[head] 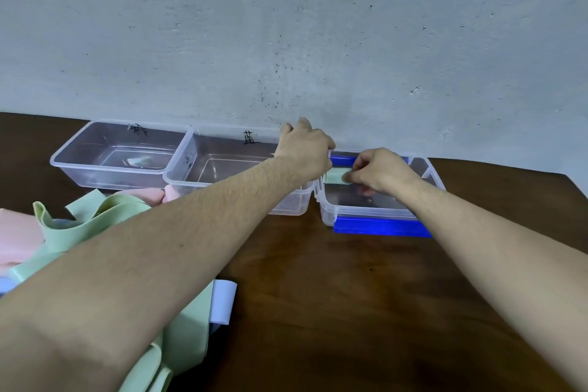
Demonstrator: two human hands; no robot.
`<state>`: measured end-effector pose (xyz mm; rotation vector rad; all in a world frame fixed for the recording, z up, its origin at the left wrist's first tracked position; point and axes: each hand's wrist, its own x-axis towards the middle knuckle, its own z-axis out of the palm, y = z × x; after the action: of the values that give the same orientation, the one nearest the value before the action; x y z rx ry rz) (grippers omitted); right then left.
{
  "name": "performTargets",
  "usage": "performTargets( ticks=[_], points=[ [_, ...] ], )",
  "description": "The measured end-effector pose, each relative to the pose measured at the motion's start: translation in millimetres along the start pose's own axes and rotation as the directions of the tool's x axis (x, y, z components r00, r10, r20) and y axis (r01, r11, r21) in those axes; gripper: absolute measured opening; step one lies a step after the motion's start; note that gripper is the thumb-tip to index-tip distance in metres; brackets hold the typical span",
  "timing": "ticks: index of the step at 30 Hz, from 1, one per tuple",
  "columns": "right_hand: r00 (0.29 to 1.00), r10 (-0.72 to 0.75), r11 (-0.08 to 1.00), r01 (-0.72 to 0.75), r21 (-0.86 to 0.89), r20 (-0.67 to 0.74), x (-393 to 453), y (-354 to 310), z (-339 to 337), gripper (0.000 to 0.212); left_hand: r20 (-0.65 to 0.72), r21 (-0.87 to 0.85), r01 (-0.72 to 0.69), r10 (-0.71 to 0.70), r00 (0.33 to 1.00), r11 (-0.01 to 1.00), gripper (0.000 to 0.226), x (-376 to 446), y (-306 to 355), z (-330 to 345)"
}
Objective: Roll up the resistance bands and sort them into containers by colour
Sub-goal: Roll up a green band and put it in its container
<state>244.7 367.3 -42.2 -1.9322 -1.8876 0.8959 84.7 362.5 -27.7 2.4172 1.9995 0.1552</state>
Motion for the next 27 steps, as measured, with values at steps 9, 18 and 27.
performTargets(
  ticks=[9, 18, 27],
  points=[
    [0.991, 0.052, 0.996, -0.061, 0.07, 0.12, -2, 1, 4, 0.025, 0.008, -0.022, 0.003, -0.003, 1.0, 1.0, 0.038, 1, 1, 1],
    [0.998, -0.068, 0.982, 0.069, -0.173, 0.008, -2, -2, 9, 0.021, 0.003, -0.05, -0.003, 0.004, 1.0, 0.999, 0.039, 0, -3, 2],
    [0.989, -0.146, 0.961, 0.15, -0.234, 0.034, -4, -3, 11, 0.016, -0.005, 0.002, -0.008, 0.008, 1.0, 1.0, 0.038, 1, -3, 3]
  ],
)
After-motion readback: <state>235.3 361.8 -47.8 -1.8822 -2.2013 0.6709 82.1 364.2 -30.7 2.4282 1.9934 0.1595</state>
